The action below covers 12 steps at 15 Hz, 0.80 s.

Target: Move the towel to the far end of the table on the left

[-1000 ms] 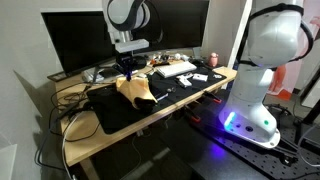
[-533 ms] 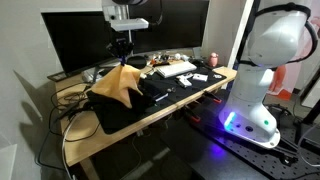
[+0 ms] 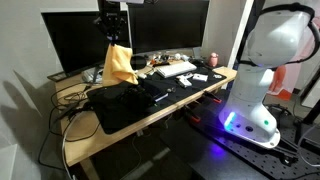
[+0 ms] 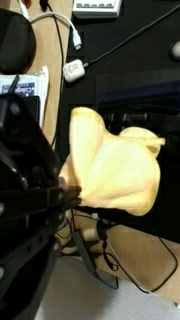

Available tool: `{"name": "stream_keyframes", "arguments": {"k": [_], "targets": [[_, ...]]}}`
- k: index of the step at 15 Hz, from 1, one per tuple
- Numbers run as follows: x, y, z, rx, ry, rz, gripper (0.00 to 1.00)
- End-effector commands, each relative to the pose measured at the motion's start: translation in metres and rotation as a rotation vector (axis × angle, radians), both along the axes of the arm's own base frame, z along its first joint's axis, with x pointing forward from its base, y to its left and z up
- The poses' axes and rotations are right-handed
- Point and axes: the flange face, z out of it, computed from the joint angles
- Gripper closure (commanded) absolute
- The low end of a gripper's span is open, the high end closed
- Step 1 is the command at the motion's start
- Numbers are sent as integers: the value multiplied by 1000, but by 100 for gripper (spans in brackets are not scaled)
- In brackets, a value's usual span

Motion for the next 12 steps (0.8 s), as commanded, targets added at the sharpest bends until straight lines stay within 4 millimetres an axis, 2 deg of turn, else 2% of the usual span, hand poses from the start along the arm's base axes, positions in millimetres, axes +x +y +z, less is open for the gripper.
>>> {"name": "stream_keyframes", "arguments": {"k": [1, 8, 12], "targets": [[0, 0, 2, 0, 0, 0, 99], [0, 0, 1, -1, 1, 0, 100], [4, 15, -6, 36, -23, -20, 100]]}}
